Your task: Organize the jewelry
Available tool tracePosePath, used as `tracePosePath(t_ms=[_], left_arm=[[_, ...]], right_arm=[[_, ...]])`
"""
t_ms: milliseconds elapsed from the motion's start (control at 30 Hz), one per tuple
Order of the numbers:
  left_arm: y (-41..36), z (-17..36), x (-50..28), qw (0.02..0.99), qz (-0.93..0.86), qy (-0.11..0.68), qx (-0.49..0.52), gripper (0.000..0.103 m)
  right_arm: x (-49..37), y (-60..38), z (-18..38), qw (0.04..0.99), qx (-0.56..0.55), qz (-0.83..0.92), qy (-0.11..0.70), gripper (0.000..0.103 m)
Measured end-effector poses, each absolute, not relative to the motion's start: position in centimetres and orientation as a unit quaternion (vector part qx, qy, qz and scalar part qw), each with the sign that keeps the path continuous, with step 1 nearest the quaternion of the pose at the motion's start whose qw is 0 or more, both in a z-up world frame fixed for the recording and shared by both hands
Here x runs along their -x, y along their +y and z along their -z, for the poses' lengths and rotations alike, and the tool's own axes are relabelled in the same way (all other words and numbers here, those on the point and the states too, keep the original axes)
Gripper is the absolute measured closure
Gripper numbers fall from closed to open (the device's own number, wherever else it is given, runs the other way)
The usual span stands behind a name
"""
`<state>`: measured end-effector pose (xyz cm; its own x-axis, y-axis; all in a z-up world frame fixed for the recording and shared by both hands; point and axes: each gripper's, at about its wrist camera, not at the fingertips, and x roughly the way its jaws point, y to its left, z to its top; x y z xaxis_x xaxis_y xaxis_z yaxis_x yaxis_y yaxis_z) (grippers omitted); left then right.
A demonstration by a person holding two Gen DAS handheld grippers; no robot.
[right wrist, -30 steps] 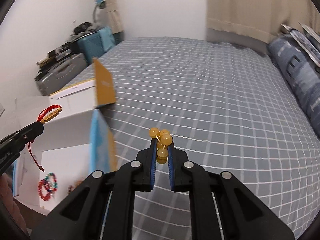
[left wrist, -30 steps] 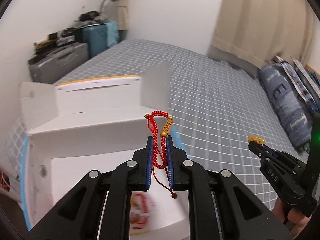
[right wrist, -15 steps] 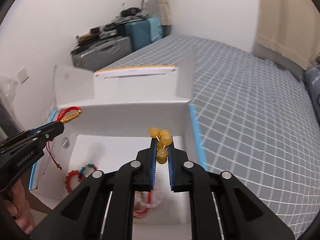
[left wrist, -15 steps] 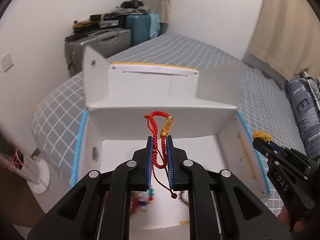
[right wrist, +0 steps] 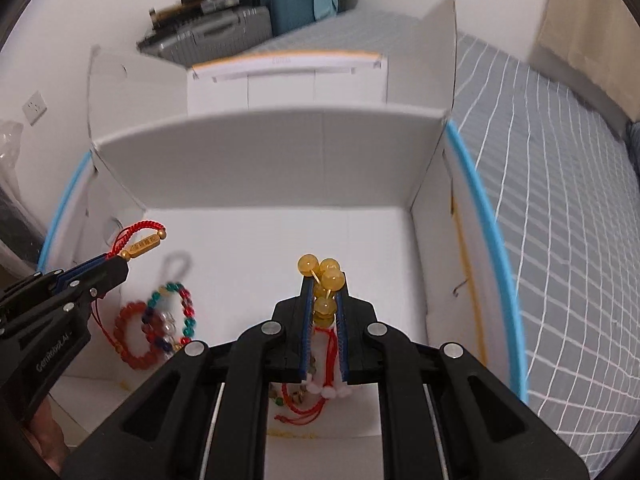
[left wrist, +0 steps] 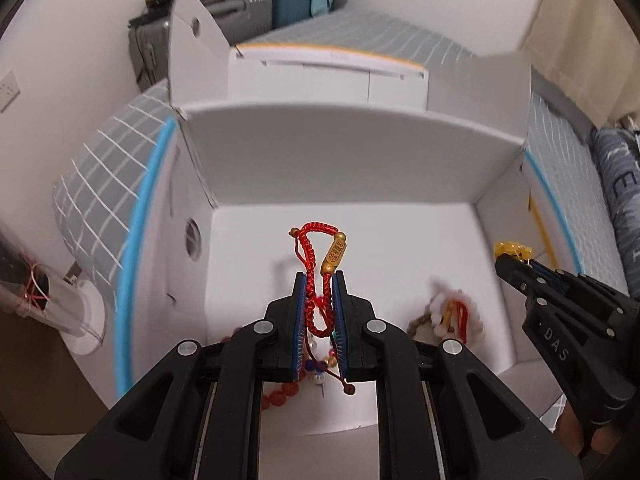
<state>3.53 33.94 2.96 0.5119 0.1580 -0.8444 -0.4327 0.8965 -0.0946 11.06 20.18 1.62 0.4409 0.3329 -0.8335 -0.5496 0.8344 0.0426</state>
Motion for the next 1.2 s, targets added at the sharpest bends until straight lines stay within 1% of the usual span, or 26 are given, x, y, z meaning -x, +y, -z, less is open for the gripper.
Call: tracePosePath(t_ms=[267, 400, 433, 467, 533, 567, 600, 633, 667, 700, 733, 800, 867, 900, 933, 1033, 1200], left_arm=[[34.0, -1.5, -4.2, 0.847, -0.175, 0.481, 0.144, 0.09], [34.3, -1.3, -4.3, 0.844, -0.184, 0.482, 0.144, 0.086], [34.3, -1.3, -4.3, 0.844, -0.188, 0.481, 0.142, 0.082], [34.3, -1.4, -4.2, 0.845, -0.191, 0.48, 0.142, 0.079], [34.3, -1.8, -3.8, 0.848, -0.195, 0.471, 0.146, 0.061], [34.3, -2.2, -3.6, 0.851, -0.2, 0.464, 0.146, 0.057], [34.4, -2.7, -3.2, 0.853, -0.205, 0.458, 0.145, 0.05], [34.3, -3.1, -3.0, 0.855, -0.21, 0.453, 0.144, 0.047], [34.1, -3.9, -2.4, 0.861, -0.214, 0.441, 0.137, 0.046], [33.9, -4.5, -2.1, 0.865, -0.215, 0.433, 0.133, 0.043], [33.7, -5.2, -1.6, 0.87, -0.216, 0.423, 0.131, 0.035], [33.4, -6.4, -0.6, 0.878, -0.214, 0.408, 0.131, 0.028], [33.0, -7.3, 0.2, 0.884, -0.212, 0.397, 0.129, 0.022], [32.8, -7.7, 0.6, 0.886, -0.213, 0.391, 0.128, 0.015], [32.5, -8.1, 1.1, 0.89, -0.216, 0.382, 0.126, 0.01], [31.9, -8.9, 2.4, 0.895, -0.219, 0.37, 0.12, 0.006], [31.1, -9.0, 4.2, 0.898, -0.217, 0.364, 0.114, 0.006]], right_arm=[[-11.5, 20.5, -0.3, 0.831, 0.125, -0.255, 0.478, 0.093], [-11.5, 20.5, -0.2, 0.829, 0.126, -0.259, 0.48, 0.091], [-11.4, 20.5, -0.4, 0.831, 0.126, -0.259, 0.476, 0.09], [-11.4, 20.6, -0.5, 0.833, 0.129, -0.257, 0.472, 0.086], [-11.0, 20.5, -0.9, 0.84, 0.132, -0.26, 0.457, 0.058], [-10.8, 20.4, -1.3, 0.844, 0.129, -0.265, 0.448, 0.054], [-10.5, 20.2, -1.7, 0.848, 0.127, -0.267, 0.439, 0.046], [-10.2, 20.1, -2.1, 0.853, 0.126, -0.267, 0.431, 0.042], [-9.8, 19.9, -2.6, 0.858, 0.125, -0.265, 0.421, 0.034], [-9.3, 19.6, -3.3, 0.866, 0.123, -0.266, 0.405, 0.029], [-9.0, 19.4, -3.8, 0.87, 0.122, -0.268, 0.395, 0.026], [-8.4, 18.8, -4.9, 0.875, 0.116, -0.275, 0.382, 0.018], [-8.0, 18.3, -5.7, 0.879, 0.109, -0.277, 0.373, 0.013], [-7.8, 18.0, -6.1, 0.881, 0.106, -0.276, 0.369, 0.009], [-7.5, 17.6, -6.5, 0.884, 0.102, -0.276, 0.363, 0.008], [-6.5, 16.4, -7.3, 0.891, 0.092, -0.279, 0.346, 0.008], [-5.3, 14.2, -8.3, 0.894, 0.068, -0.281, 0.343, 0.008]])
